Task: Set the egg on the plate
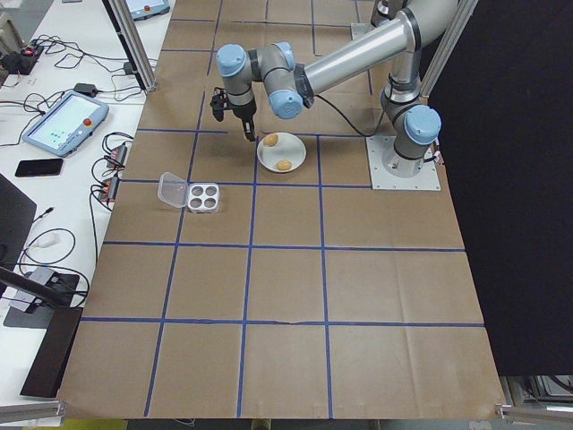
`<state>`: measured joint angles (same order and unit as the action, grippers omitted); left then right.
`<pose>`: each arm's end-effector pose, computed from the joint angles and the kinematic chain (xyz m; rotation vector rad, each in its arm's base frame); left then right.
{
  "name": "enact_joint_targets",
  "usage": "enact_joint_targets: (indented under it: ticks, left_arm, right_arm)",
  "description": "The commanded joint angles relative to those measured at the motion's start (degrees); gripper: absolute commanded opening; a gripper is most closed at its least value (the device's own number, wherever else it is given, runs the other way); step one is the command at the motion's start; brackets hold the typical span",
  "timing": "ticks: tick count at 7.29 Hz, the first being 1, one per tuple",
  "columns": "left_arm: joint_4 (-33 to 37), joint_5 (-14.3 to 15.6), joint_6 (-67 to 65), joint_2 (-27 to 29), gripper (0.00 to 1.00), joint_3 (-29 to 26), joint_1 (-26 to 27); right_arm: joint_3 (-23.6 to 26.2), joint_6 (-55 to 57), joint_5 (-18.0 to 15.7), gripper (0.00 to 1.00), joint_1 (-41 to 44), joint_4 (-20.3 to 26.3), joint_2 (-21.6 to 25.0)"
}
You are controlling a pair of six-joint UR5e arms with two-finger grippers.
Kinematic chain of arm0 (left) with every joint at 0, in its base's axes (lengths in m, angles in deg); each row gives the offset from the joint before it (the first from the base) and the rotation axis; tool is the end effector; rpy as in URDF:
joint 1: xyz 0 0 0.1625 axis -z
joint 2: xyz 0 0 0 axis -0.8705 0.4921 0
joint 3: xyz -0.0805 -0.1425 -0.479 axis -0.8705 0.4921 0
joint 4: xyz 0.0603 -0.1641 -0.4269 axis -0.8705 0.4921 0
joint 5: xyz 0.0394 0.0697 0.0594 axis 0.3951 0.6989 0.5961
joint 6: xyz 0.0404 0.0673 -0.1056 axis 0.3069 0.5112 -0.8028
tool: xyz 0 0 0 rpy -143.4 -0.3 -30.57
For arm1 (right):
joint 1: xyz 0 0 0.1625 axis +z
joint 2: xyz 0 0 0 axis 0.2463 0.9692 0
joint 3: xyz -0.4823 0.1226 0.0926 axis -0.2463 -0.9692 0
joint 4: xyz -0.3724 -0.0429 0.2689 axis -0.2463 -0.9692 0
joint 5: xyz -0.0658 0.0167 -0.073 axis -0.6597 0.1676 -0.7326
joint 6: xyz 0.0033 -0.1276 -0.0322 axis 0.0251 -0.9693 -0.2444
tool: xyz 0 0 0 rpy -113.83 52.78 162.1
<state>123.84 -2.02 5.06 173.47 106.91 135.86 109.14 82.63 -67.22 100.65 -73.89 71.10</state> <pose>0.0137 -0.6053 0.3252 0.2429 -3.0528 -0.1871 0.1000 -0.5948 0.5107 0.0686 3.0877 0.3019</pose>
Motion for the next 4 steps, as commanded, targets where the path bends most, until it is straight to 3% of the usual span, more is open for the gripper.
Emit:
enact_joint_targets:
  ticks: [1, 2, 3, 4]
  left_arm:
    - [-10.1, 0.0, -1.1, -3.2, 0.15, 13.5, 0.6]
    - [-16.3, 0.1, -1.3, -2.7, 0.15, 17.4, 0.6]
    - [-17.3, 0.1, -1.2, -2.4, 0.15, 18.6, 0.6]
    - [-17.3, 0.2, -1.0, -2.2, 0.25, 18.6, 0.6]
  right_arm:
    - [0.0, 0.0, 0.0, 1.00, 0.0, 0.0, 0.0]
    - [0.0, 0.0, 0.0, 1.00, 0.0, 0.0, 0.0]
    - [0.0, 0.0, -0.1, 1.00, 0.0, 0.0, 0.0]
    - [0.0, 0.0, 0.0, 1.00, 0.0, 0.0, 0.0]
